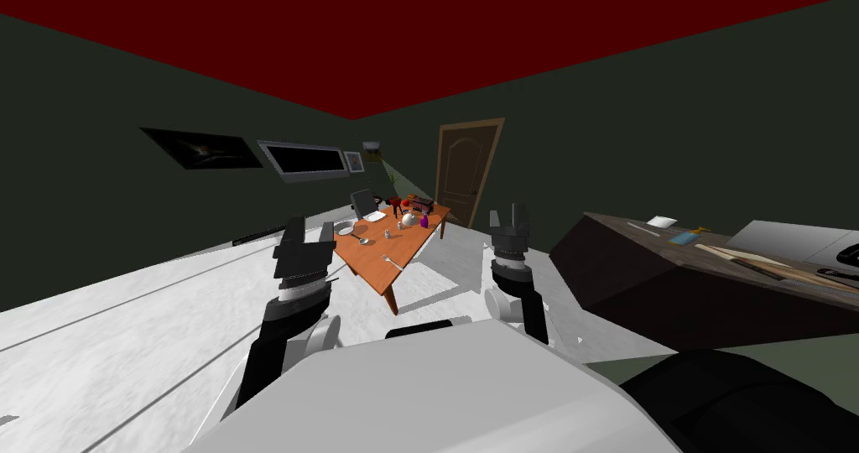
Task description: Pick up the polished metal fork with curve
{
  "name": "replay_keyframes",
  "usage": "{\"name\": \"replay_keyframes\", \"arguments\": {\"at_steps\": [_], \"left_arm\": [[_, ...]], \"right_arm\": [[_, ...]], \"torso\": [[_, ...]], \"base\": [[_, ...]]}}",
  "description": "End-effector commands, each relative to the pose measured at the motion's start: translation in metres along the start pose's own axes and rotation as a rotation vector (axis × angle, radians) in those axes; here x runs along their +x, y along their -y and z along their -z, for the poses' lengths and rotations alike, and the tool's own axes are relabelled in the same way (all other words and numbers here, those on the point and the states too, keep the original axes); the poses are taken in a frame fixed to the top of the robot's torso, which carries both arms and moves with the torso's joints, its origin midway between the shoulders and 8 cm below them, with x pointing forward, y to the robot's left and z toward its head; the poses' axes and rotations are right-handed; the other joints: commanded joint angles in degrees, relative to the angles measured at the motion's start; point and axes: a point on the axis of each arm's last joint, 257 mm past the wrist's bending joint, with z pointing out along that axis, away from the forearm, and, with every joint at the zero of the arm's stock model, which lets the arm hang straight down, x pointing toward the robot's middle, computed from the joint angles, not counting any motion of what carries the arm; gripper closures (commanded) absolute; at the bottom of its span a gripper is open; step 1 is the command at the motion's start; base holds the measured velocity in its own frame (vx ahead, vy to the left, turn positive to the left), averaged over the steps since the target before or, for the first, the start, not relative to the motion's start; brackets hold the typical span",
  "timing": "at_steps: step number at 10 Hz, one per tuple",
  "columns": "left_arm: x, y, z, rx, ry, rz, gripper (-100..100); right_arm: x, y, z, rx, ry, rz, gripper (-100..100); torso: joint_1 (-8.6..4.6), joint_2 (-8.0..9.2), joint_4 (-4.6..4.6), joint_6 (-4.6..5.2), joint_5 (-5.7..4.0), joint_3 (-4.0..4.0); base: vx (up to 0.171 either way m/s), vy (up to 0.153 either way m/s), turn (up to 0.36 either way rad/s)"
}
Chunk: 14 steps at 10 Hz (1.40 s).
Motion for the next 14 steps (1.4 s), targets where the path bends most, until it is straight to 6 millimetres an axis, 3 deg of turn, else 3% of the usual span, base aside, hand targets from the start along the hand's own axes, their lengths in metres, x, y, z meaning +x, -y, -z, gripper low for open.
{"name": "replay_keyframes", "arguments": {"at_steps": [1,5,6,10,14], "left_arm": [[0.003,-0.007,0.002,-0.022,-0.026,-0.009,-100],[0.010,-0.044,0.015,-0.148,-0.096,-0.043,-100],[0.010,-0.044,0.015,-0.148,-0.096,-0.043,-100],[0.013,-0.098,0.044,-0.341,-0.154,-0.083,-100],[0.013,-0.133,0.069,-0.476,-0.181,-0.107,-100]], "right_arm": [[0.000,0.000,0.000,0.000,0.000,0.000,0],[0.000,0.000,0.000,0.000,0.000,0.000,0],[0.000,0.000,0.000,0.000,0.000,0.000,0],[0.000,0.000,0.000,0.000,0.000,0.000,0],[0.000,0.000,0.000,0.000,0.000,0.000,0]], "torso": [[0.00,0.00,0.00,0.00,0.00,0.00],[-0.24,-0.12,-0.03,0.00,-0.05,-0.07],[-0.29,-0.16,-0.04,0.00,-0.06,-0.09],[-0.41,-0.22,-0.05,0.00,-0.09,-0.13],[-0.39,-0.17,-0.04,0.00,-0.09,-0.10]], "base": [[0.010,-0.016,-0.009],[0.032,-0.062,-0.010],[0.036,-0.058,0.001],[0.049,-0.101,-0.008],[0.042,-0.091,-0.002]]}}
